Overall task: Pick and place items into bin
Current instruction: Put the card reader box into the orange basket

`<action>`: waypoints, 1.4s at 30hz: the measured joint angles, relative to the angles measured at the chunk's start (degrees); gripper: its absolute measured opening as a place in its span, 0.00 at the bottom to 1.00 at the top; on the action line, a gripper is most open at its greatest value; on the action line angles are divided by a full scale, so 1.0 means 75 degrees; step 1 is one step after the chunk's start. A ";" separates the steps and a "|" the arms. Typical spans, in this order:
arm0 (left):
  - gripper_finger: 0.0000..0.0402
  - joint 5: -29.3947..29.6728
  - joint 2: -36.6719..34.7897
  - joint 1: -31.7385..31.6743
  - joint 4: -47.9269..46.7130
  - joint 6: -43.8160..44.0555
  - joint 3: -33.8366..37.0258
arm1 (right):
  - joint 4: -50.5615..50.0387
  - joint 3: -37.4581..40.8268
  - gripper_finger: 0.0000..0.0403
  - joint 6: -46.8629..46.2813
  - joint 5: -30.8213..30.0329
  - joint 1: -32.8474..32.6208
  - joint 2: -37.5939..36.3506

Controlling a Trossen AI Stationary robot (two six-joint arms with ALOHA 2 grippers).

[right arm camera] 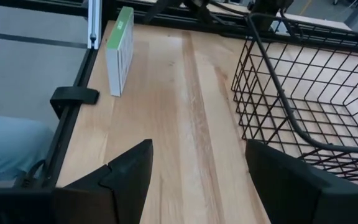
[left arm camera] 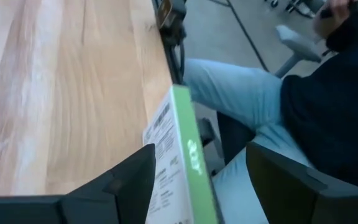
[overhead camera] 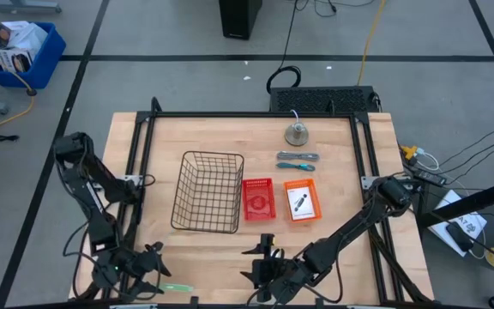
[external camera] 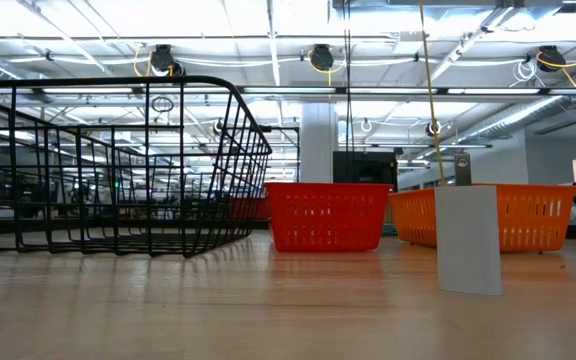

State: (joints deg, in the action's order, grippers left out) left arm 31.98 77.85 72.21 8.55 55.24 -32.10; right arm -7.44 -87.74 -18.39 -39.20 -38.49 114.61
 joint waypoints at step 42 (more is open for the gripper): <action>0.16 0.0108 0.1208 -0.0969 0.0670 0.0199 -0.0003 | 0.0532 0.0102 0.62 -0.0092 0.0022 0.0089 -0.0006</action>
State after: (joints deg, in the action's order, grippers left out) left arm 32.80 86.91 64.94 13.57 56.73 -32.12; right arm -3.45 -86.98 -19.09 -39.03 -37.82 114.56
